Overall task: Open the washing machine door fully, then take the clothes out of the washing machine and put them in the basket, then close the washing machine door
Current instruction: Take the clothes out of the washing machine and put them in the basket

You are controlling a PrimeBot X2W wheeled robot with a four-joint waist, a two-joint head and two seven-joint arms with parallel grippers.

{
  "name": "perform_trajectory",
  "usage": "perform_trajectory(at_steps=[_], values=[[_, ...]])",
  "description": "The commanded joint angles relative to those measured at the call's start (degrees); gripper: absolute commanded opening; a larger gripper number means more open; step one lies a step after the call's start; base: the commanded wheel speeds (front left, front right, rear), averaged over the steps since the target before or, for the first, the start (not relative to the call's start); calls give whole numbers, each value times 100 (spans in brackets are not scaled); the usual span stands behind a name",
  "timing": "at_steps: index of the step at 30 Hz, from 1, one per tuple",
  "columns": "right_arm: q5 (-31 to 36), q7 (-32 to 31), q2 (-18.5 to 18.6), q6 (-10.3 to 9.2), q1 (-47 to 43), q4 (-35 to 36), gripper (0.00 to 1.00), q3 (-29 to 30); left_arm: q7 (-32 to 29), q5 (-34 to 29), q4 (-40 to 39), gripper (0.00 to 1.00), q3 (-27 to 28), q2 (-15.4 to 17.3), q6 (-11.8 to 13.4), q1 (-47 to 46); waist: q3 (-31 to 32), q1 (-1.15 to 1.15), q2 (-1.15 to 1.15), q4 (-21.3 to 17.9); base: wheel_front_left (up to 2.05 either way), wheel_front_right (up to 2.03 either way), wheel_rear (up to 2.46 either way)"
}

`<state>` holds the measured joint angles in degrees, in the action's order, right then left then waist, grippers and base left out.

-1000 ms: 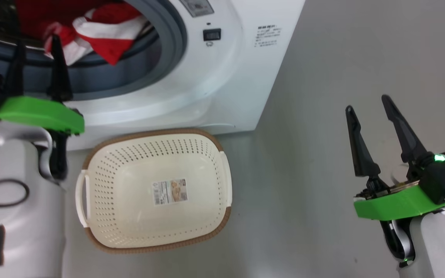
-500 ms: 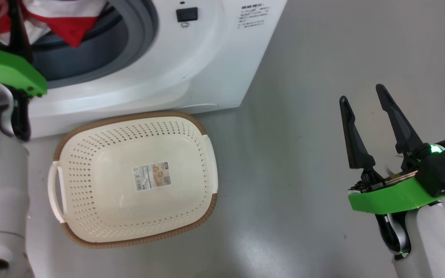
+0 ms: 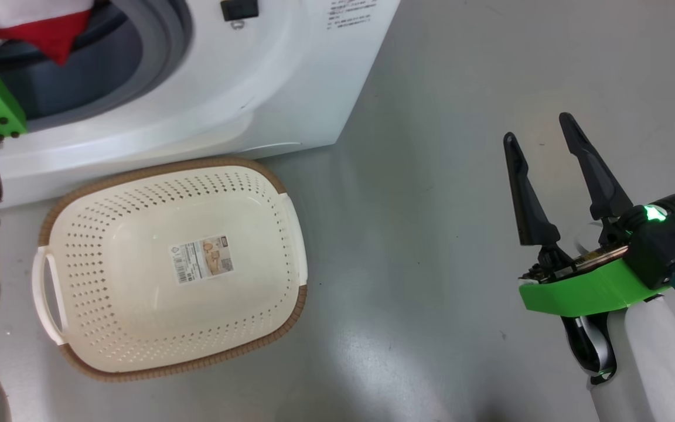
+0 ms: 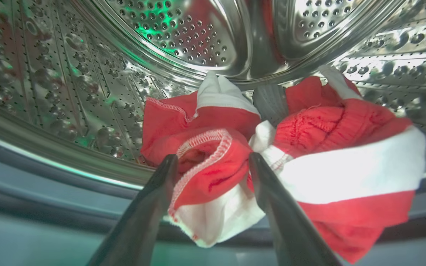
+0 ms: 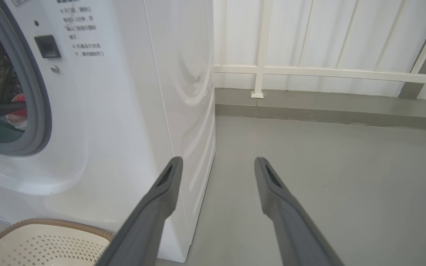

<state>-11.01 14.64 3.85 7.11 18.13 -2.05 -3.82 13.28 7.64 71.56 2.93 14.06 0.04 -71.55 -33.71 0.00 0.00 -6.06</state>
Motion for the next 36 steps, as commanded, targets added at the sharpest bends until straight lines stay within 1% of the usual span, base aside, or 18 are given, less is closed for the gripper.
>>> perform_trajectory(at_steps=[1,6,7,8,9,13,18,21,25,28,36], values=[[-44,36,-12,37,-22,127,100,-136,-33,-63,-50,100,7,354,105,-48,-38,0,0,-40,0,0,0],[-53,36,-22,37,-2,141,100,-133,-88,-83,53,100,-68,388,190,-135,-99,0,0,-59,0,0,0],[-54,36,-24,37,3,141,100,-134,-112,-90,71,77,-90,387,194,-142,-108,0,0,-58,0,0,0],[-54,36,-26,37,8,138,100,-136,-135,-94,86,16,-110,382,193,-147,-114,0,0,-54,0,0,0],[-55,36,-29,37,16,135,100,-139,-136,-91,97,0,-122,380,194,-156,-120,0,0,-50,0,0,0],[-70,36,-39,37,57,121,100,-176,-194,-96,137,0,-184,372,220,-179,-133,0,0,-35,0,0,0],[-72,36,-47,37,84,98,100,-193,-62,-61,139,0,-217,360,225,-248,-109,0,0,-4,0,0,0],[-69,36,-49,37,74,83,100,-186,38,3,100,0,-200,332,187,-249,-56,0,0,21,0,0,0],[-66,36,-53,37,14,58,100,-187,151,142,-134,0,-135,285,61,-83,101,0,0,43,0,0,0],[-77,36,-56,37,-12,47,100,-191,167,176,-471,0,-113,295,12,124,195,0,0,52,0,0,0],[-95,36,-57,37,-116,-21,100,-196,171,207,-1826,0,24,253,11,950,487,0,0,139,0,0,0]])
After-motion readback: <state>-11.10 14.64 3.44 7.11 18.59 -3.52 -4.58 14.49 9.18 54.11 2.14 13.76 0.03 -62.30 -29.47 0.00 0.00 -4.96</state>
